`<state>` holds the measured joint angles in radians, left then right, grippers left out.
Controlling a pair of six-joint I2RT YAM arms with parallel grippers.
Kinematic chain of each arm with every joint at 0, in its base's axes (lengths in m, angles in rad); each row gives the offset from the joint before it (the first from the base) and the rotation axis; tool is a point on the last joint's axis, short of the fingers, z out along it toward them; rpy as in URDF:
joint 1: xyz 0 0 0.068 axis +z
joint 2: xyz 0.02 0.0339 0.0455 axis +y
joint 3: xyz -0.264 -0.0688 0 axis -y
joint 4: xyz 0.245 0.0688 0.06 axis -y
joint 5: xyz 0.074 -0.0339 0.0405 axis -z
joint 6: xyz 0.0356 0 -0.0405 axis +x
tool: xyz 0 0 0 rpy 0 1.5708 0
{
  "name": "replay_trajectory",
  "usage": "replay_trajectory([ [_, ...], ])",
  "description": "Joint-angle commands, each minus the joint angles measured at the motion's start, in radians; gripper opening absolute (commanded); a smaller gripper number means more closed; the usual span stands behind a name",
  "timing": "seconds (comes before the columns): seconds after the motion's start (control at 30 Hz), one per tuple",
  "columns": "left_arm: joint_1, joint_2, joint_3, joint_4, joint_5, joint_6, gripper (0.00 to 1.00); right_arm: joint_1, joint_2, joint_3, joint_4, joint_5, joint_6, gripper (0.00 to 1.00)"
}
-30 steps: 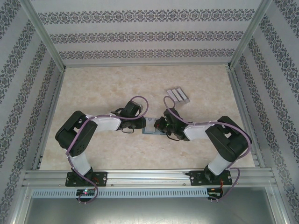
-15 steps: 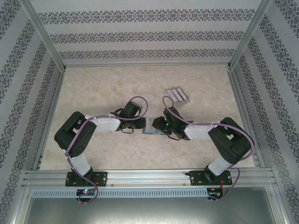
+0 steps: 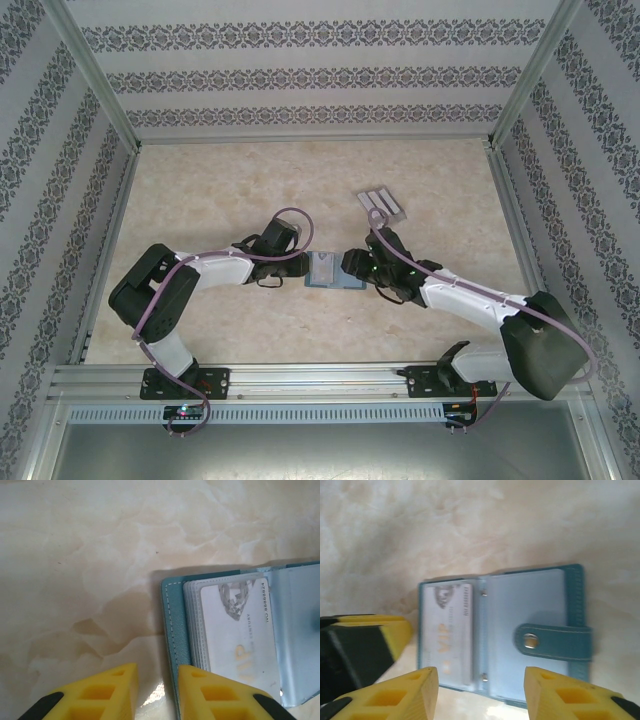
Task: Put the credit cards into the card holder
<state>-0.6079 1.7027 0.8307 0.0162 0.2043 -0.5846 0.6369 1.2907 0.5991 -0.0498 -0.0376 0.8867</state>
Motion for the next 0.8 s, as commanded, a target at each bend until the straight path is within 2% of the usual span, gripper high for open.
replay_trajectory([
  [0.0,-0.01,-0.009,-0.004,0.022,-0.015,-0.011,0.28,-0.019,0.011,-0.032,-0.066,0.042,-0.031,0.5],
  [0.27,-0.01,-0.018,-0.002,0.01,-0.033,-0.005,0.29,-0.037,0.142,0.019,-0.03,-0.044,-0.027,0.48],
  [0.6,-0.01,-0.011,0.011,-0.008,-0.03,-0.001,0.28,-0.019,0.181,0.031,-0.008,-0.045,-0.026,0.27],
  [0.77,-0.009,-0.012,0.008,-0.006,-0.037,-0.003,0.28,-0.011,0.169,0.075,-0.101,-0.009,-0.04,0.27],
])
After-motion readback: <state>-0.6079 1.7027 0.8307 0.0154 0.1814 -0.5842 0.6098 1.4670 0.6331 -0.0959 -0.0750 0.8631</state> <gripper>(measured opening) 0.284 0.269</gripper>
